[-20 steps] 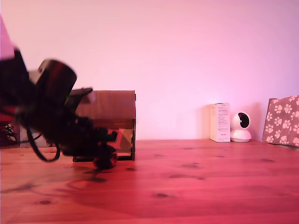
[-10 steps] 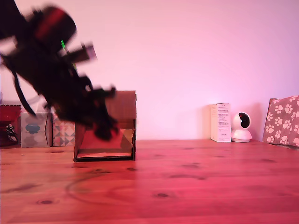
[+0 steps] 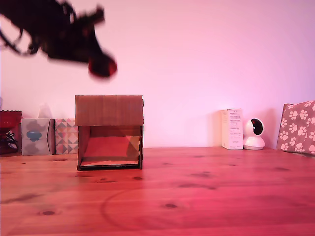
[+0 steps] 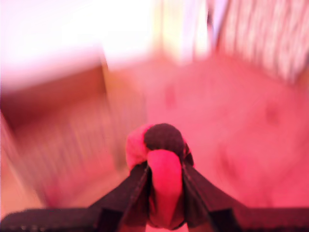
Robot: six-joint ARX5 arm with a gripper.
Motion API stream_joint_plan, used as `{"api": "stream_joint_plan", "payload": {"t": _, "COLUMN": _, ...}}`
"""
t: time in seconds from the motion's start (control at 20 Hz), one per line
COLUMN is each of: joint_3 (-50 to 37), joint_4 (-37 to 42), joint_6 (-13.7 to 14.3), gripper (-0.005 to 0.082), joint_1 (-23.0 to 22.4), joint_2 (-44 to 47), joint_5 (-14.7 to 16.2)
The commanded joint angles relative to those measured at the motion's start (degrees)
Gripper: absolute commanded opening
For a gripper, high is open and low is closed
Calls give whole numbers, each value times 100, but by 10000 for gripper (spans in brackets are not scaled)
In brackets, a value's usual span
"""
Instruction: Drop the footbag into the cardboard dice tower
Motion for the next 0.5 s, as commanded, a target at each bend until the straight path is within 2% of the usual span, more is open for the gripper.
{"api": "stream_joint_plan", "payload": {"t": 0.0, "joint_3": -79, "joint_4": 496, "joint_6": 125, "gripper": 145, "joint_1": 105, "joint_2": 87, "joint_5": -37}}
{"api": "stream_joint_plan", "payload": {"t": 0.2, "joint_3": -66, "joint_4": 1576, "joint_6": 122, "gripper": 145, "joint_1": 330, "joint_2": 354, "joint_5": -39}}
{"api": "stream_joint_plan", "payload": {"t": 0.45, "joint_3": 732, "joint_4": 1403, "joint_6": 125, "gripper": 145, "joint_1": 520, "joint_2": 1281, "joint_5": -31}}
